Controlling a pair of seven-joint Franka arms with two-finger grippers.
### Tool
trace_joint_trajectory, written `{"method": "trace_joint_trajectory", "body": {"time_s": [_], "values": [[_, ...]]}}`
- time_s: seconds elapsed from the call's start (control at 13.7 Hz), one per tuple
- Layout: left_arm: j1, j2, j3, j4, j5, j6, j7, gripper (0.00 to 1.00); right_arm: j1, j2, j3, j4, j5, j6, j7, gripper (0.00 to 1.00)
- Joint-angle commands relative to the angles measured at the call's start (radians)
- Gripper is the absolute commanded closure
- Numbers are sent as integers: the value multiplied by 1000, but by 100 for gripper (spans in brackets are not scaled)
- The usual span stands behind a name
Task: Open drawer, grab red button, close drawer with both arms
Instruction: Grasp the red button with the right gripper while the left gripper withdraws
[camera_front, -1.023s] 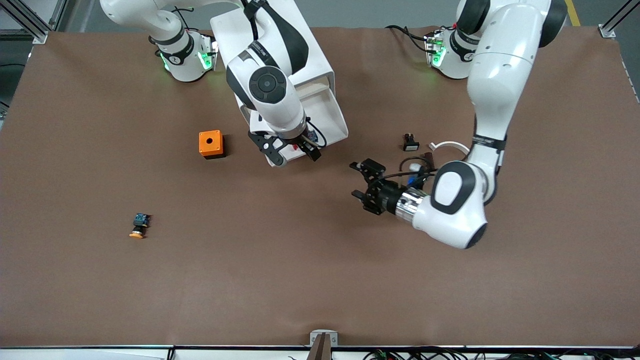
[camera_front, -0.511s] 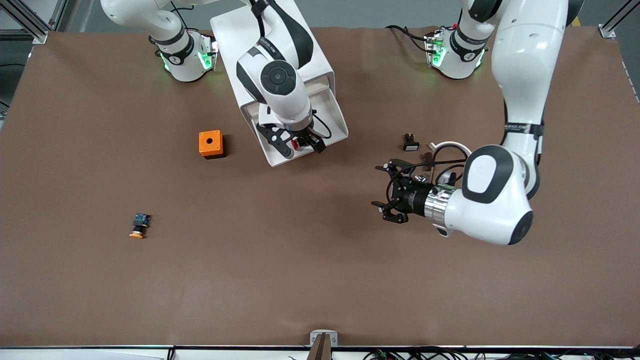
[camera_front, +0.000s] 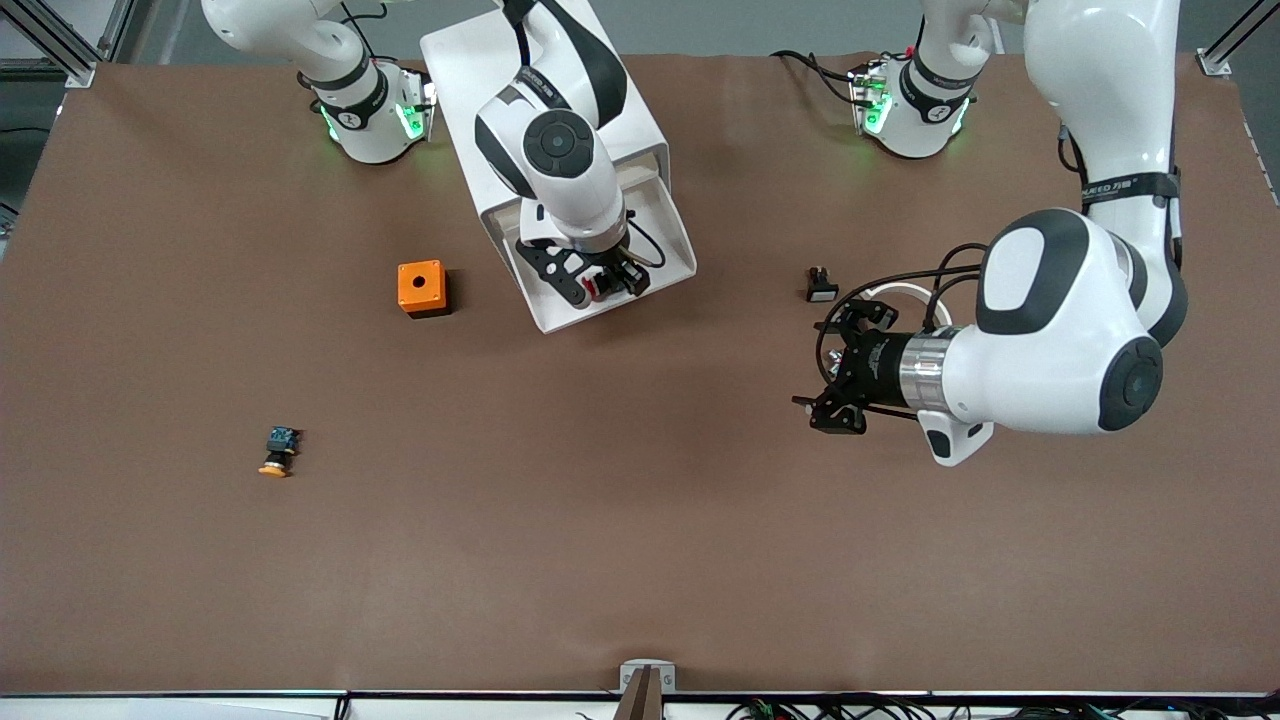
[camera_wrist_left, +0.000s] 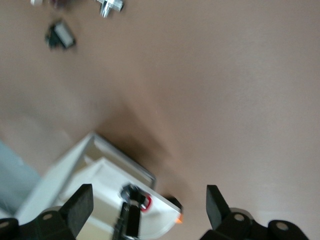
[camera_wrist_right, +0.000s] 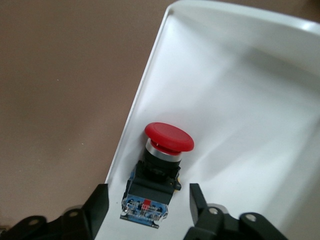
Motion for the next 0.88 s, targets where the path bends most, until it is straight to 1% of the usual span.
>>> {"method": "trace_joint_trajectory", "body": {"time_s": [0.0,0.07,0.22,0.37,0.44,0.51,0.66,0.8], "values": [[-57,-22,-3,-31,137,3,201,1,19,-36,-11,-52,13,22,11,45],[-73,-22,-5,-36,168,3,249,1,19,-42,-11,-52,13,21,11,53],[-97,-22,-11,-44,239,9,329,1,16,-47,-12,-46,13,15,7,77],[-95,-50,-12,-50,245,9,410,1,4,-62,-15,-41,13,10,0,95],[-92,-61,-12,-68,247,11,451,0,-13,-70,-17,-20,11,-11,-10,98],[-92,-67,-11,-74,258,14,490,1,-47,-73,-17,17,8,-60,-35,100],[-97,-74,-14,-93,262,41,516,1,-106,-73,-17,94,8,-157,-128,100],[-101,-73,-23,-106,262,81,518,1,-182,-71,-17,145,8,-209,-266,100]]}}
